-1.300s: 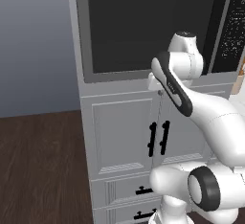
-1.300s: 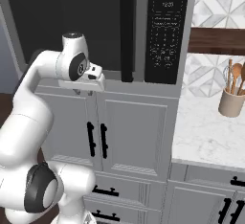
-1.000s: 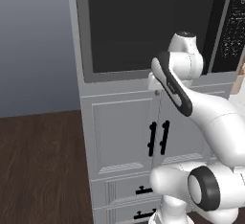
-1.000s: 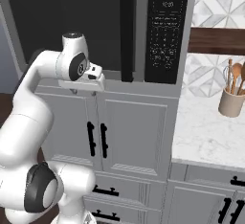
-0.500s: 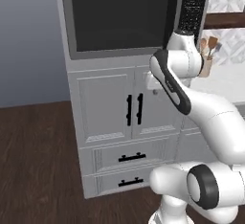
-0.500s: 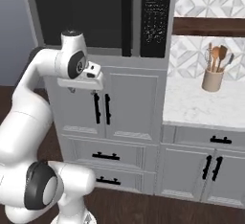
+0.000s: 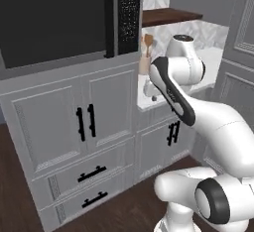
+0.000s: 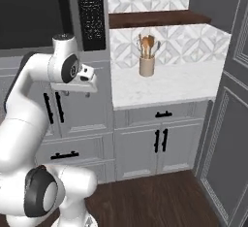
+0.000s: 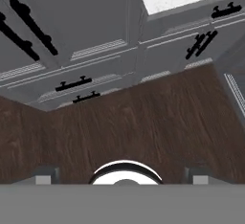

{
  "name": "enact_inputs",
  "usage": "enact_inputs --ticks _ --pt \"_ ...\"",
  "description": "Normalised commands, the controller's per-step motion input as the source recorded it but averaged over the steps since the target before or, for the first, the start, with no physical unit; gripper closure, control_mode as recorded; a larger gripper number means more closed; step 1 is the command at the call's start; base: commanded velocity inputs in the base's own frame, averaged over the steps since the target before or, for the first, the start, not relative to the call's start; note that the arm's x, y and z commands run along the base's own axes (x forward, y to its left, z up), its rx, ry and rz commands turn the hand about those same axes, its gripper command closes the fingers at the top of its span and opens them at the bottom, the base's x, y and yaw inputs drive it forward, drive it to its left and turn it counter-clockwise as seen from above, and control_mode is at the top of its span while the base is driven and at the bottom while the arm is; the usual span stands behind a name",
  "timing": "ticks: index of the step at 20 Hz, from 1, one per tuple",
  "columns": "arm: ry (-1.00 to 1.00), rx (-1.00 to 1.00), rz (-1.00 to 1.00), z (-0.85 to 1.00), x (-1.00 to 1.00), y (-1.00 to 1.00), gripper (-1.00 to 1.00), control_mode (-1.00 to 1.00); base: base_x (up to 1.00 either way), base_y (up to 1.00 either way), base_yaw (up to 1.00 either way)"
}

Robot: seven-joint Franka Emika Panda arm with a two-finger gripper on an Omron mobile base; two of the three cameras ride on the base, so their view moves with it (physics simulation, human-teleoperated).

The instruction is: Navigate to the stove.

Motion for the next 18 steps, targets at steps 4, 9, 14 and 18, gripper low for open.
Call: enact_inputs --ticks 4,9,14,18 --pt "0.00 0.00 0.00 0.00 0.00 0.00 -1.00 1.00 0.00 -0.10 -0.78" --pt "0.00 0.00 0.00 0.00 0.00 0.00 -1.00 1.00 0.00 0.00 -0.83" --pt "0.00 0.00 0.00 0.00 0.00 0.00 -1.00 1.00 0.00 0.02 -0.91" --pt "0.00 0.00 0.00 0.00 0.00 0.00 -1.00 1.00 0.00 0.02 -0.92"
